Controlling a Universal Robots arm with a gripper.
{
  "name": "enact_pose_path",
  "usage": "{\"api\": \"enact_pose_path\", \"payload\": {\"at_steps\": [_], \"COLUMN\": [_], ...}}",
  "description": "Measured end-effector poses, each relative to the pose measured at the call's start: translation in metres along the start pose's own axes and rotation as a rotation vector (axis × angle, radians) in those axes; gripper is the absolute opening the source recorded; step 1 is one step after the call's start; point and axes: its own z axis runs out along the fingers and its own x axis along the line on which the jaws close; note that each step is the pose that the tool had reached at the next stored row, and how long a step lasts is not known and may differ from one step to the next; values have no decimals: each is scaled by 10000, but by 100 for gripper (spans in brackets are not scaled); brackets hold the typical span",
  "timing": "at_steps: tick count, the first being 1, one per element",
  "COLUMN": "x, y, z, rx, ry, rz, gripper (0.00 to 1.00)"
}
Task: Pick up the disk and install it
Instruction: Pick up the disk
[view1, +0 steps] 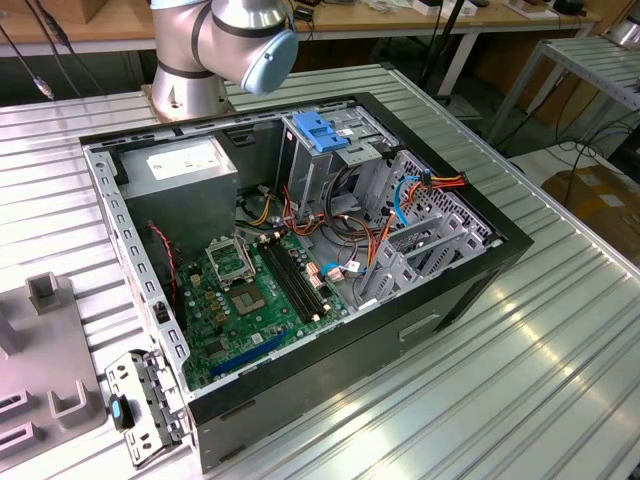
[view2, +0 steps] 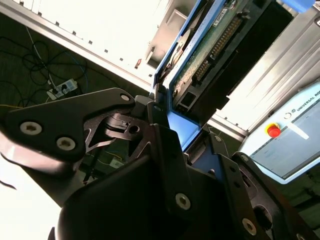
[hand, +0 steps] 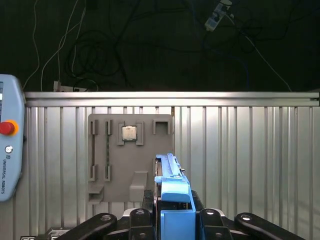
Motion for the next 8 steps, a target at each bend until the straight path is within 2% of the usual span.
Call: {"api": "enact_pose_path", "payload": {"at_steps": [8], "x": [0], "y": [-71], "z": [0], "rx": [0], "ry": [1], "rz": [0], "gripper": [37]}}
